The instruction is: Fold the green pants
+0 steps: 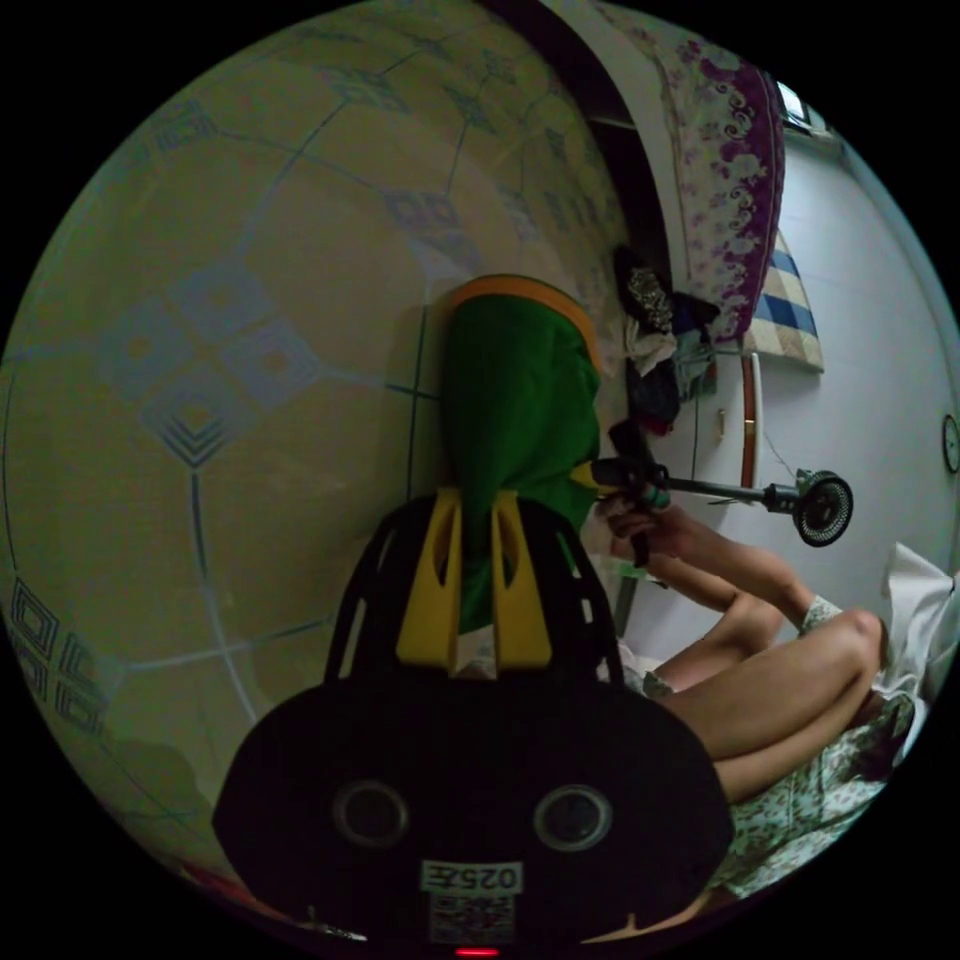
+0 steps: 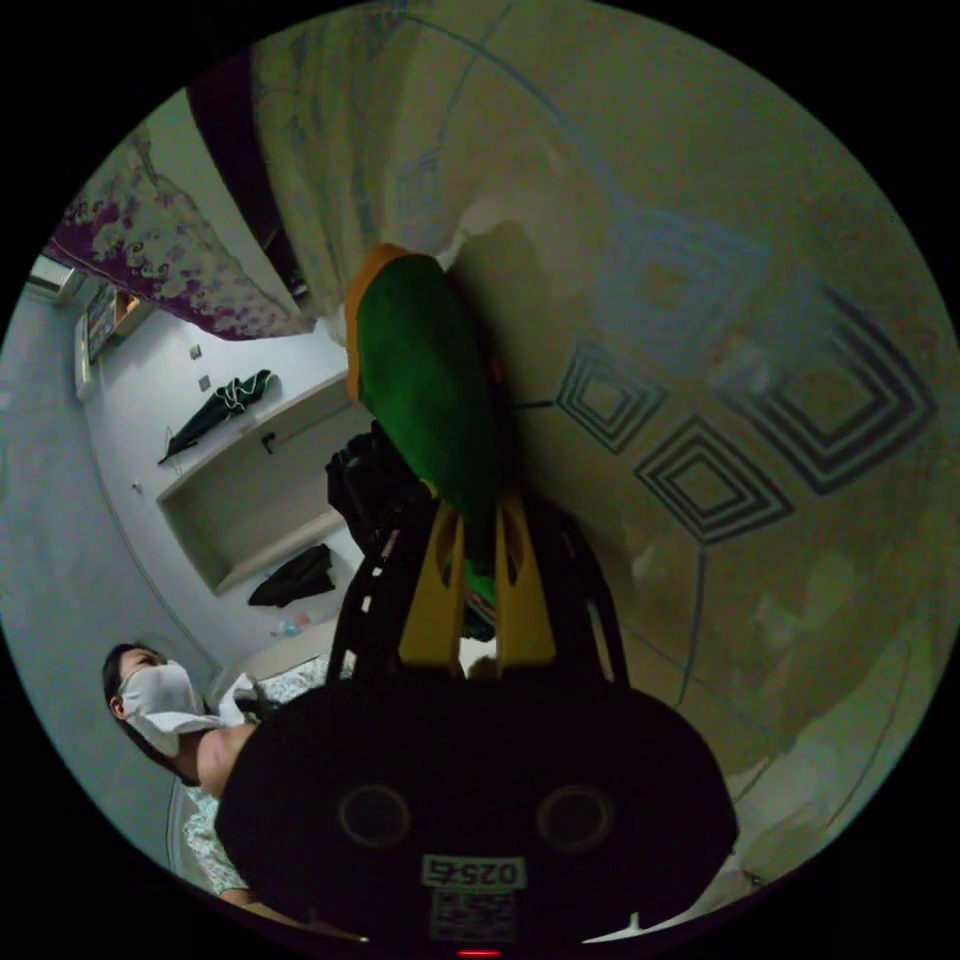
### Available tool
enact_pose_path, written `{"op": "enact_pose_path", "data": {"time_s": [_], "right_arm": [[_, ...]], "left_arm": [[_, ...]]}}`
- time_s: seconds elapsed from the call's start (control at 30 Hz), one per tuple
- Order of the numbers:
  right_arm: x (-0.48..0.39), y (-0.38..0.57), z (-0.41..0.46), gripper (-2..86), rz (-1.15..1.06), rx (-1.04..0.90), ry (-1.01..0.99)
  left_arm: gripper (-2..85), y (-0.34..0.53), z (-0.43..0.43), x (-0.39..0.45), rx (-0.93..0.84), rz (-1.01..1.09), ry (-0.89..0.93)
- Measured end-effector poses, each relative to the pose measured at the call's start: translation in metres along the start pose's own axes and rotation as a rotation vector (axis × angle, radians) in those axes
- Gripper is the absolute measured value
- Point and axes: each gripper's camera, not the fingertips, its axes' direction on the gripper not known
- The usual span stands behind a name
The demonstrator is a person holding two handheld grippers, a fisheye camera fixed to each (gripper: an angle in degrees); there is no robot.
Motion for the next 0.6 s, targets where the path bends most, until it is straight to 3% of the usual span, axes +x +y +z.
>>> {"op": "enact_pose_path", "data": {"time_s": [0.33,0.6], "right_arm": [[0.055,-0.056,0.146,4.2,-0.012,-0.053,0.059],[0.040,-0.117,0.376,2.1,-0.028,-0.360,0.063]], "left_arm": [[3.4,0.103,0.123,0.148,0.071,-0.077,0.078],[3.5,0.297,0.204,0.329,0.342,-0.184,0.186]]}}
